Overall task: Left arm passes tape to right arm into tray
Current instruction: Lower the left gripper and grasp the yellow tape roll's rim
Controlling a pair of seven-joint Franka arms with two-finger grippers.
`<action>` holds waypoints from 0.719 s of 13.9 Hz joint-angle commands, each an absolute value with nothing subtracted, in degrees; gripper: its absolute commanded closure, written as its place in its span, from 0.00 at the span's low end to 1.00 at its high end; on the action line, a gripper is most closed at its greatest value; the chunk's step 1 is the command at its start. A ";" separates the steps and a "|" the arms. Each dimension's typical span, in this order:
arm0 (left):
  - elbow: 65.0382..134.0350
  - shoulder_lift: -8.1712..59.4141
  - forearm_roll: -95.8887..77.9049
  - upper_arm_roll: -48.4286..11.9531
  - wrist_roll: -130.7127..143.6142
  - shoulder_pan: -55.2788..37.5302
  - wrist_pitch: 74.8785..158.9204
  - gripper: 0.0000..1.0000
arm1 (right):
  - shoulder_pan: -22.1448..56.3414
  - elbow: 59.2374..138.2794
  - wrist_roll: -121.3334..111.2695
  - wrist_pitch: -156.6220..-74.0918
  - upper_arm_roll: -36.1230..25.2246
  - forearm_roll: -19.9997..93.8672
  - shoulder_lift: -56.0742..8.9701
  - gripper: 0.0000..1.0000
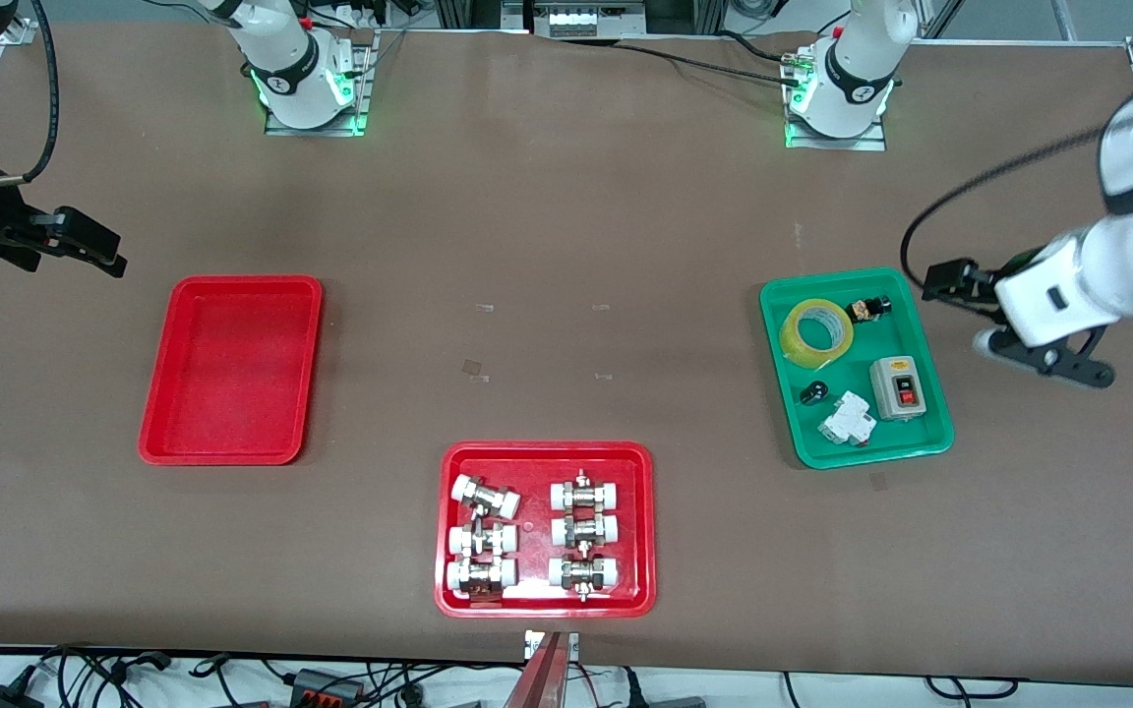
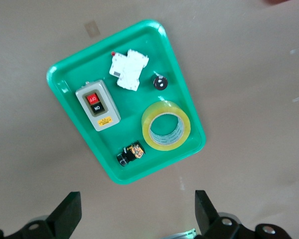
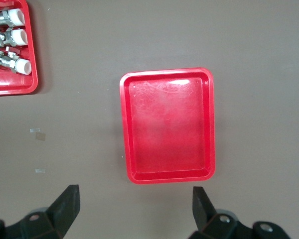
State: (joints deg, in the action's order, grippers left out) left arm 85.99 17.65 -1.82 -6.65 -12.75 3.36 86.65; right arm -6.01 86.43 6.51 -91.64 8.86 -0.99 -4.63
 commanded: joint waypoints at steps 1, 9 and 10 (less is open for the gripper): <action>85.34 25.63 -2.90 -6.94 -13.45 3.17 87.19 0.00 | -6.42 85.61 6.15 -91.58 9.40 -1.76 -4.83 0.00; 108.77 25.49 -3.25 -7.56 2.19 3.16 109.39 0.00 | -6.50 85.52 6.15 -91.58 9.40 -1.67 -4.75 0.00; 110.29 25.49 -4.56 -7.65 2.11 4.03 110.55 0.00 | -6.50 85.52 6.15 -91.58 9.32 -1.67 -4.75 0.00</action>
State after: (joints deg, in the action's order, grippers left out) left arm 102.32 29.89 -2.52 -7.35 0.79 2.29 106.23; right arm -6.03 86.41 6.50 -91.69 8.86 -0.99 -4.64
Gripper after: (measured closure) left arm 0.000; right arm 0.000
